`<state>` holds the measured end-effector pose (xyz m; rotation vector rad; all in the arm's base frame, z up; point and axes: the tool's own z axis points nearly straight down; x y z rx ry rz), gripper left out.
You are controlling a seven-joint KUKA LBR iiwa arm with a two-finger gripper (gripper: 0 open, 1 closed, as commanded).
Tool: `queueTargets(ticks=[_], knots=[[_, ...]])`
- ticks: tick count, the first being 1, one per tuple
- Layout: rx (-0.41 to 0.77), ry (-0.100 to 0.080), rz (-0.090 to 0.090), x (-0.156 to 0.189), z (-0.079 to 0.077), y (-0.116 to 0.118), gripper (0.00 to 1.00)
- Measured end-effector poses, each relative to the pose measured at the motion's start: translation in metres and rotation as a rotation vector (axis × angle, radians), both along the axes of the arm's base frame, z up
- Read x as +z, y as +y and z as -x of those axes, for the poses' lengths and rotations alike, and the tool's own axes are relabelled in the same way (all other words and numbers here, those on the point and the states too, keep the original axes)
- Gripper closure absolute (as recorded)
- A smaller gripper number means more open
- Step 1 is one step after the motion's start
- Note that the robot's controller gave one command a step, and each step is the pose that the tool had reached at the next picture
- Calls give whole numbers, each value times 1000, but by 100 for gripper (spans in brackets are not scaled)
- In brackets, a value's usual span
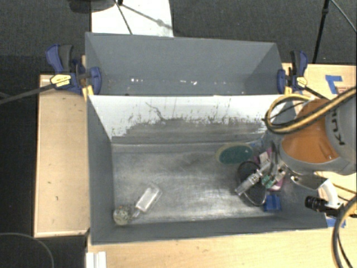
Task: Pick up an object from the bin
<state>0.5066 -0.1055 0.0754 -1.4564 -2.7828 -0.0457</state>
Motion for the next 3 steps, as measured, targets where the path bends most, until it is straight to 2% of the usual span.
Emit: queueTargets(ticks=[1, 3], knots=[[10, 11, 23, 27, -1, 4, 100], [30, 9, 27, 83, -3, 4, 100]])
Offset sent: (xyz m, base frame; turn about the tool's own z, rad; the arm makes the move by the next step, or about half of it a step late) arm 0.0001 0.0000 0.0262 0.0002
